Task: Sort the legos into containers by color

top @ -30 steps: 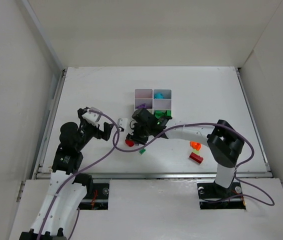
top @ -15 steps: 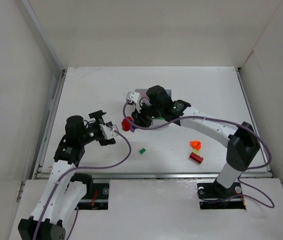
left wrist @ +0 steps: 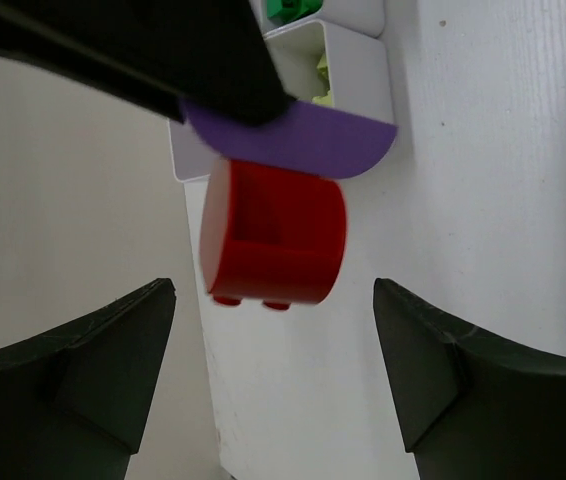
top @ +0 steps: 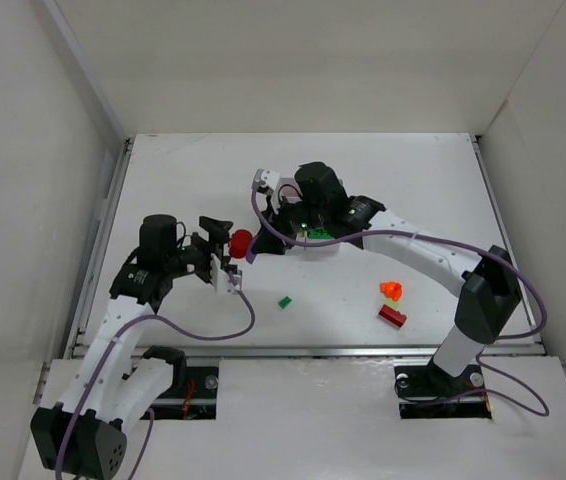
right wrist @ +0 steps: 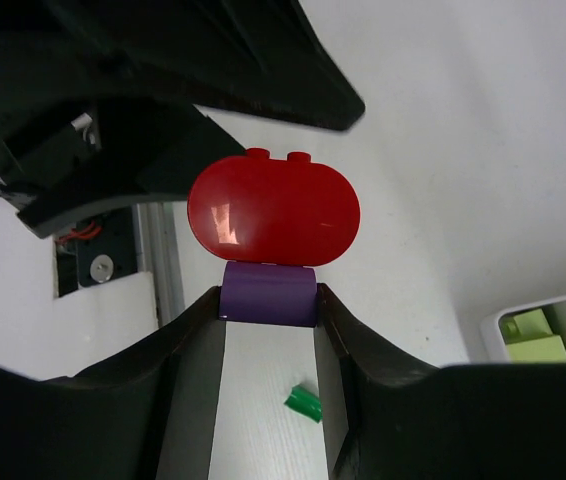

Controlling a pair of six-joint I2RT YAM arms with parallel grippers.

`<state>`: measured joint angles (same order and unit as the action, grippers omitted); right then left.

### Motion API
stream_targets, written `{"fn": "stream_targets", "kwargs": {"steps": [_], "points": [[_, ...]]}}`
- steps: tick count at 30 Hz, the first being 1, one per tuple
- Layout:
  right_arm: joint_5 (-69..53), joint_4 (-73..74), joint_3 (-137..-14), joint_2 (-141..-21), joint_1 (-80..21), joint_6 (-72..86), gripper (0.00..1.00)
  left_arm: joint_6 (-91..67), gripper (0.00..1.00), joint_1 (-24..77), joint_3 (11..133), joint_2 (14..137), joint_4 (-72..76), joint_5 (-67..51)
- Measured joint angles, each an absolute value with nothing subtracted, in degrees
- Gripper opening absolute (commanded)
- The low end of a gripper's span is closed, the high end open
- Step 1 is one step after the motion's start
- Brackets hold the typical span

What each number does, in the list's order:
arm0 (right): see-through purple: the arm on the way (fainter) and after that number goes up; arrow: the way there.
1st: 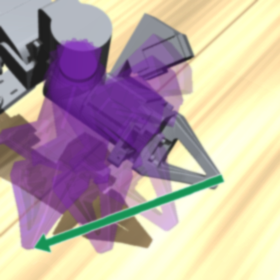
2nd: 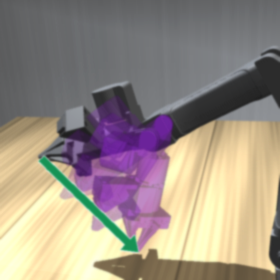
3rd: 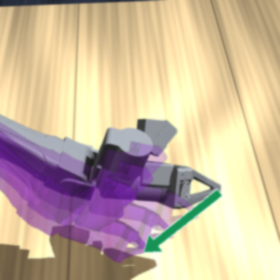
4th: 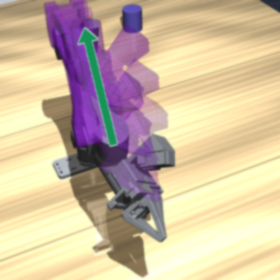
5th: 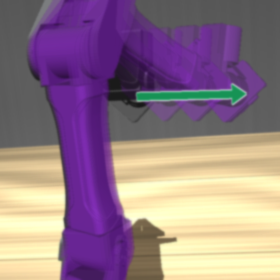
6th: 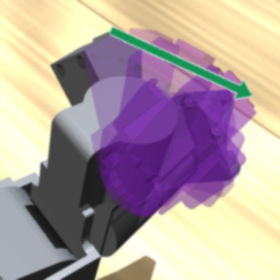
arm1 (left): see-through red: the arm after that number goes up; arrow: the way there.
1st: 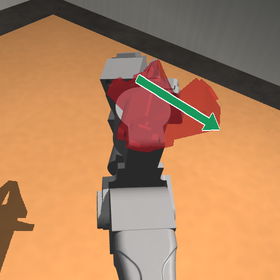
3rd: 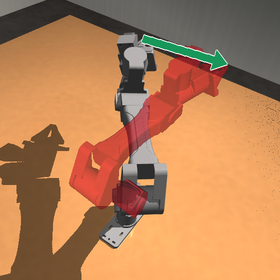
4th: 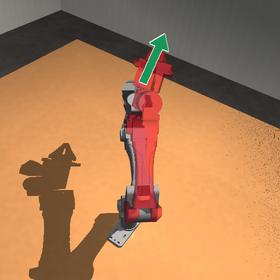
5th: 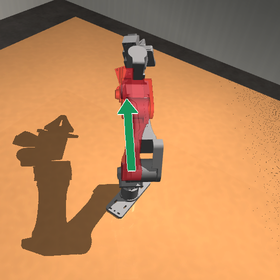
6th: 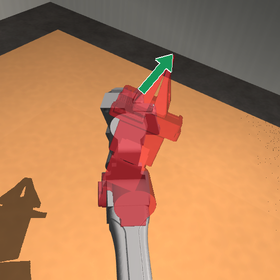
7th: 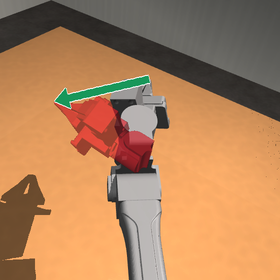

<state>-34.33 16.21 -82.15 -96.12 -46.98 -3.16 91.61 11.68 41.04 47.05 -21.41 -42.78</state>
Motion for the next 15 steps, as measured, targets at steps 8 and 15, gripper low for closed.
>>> {"fn": "stream_targets", "kwargs": {"steps": [8, 15], "points": [[-36.1, 14.9, -83.7, -96.9, -47.0, 0.6, 0.0, 95.5, 0.65, 12.3, 42.4, 49.0, -24.5, -44.9], [-36.1, 14.9, -84.0, -98.3, -47.0, 2.0, 0.0, 94.0, 0.37, 12.4, 42.4, 47.8, -24.3, -46.7]]}}
